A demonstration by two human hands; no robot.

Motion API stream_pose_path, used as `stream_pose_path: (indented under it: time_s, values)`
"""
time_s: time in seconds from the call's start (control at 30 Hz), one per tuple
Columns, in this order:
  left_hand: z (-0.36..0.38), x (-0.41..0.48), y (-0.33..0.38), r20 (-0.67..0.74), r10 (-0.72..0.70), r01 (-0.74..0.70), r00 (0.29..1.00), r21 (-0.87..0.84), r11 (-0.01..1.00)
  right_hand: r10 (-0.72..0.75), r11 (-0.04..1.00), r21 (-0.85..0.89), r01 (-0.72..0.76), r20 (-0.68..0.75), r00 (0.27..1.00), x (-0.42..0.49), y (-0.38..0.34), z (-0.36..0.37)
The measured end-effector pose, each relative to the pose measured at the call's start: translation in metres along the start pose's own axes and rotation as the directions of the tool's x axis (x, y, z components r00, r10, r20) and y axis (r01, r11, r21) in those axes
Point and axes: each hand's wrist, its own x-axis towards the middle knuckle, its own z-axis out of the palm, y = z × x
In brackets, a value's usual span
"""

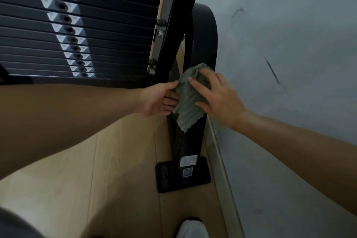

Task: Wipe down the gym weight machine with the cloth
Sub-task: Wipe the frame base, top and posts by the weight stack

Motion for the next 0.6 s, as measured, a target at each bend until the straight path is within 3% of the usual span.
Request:
stream_pose_path:
  time_s: [0.17, 0.33, 0.6]
  values:
    - [0.003, 0.005, -0.013, 0.001, -0.048, 0.048, 0.999, 0.018, 0.999, -0.127, 0.982, -0.14, 0.13, 0.032, 0.991, -0.006, -0.003, 0.011]
    - [0.012, 0.008, -0.009, -0.018, -0.017, 0.018, 1.0, 0.016, 1.0, -0.183, 0.969, -0.157, 0.189, 0.051, 0.982, -0.008, -0.002, 0.013]
    - [0.004, 0.008, 0.029, -0.018, 0.071, -0.072, 0.997, -0.102, 0.992, -0.062, 0.992, -0.105, 0.069, 0.068, 0.996, 0.015, 0.019, -0.007]
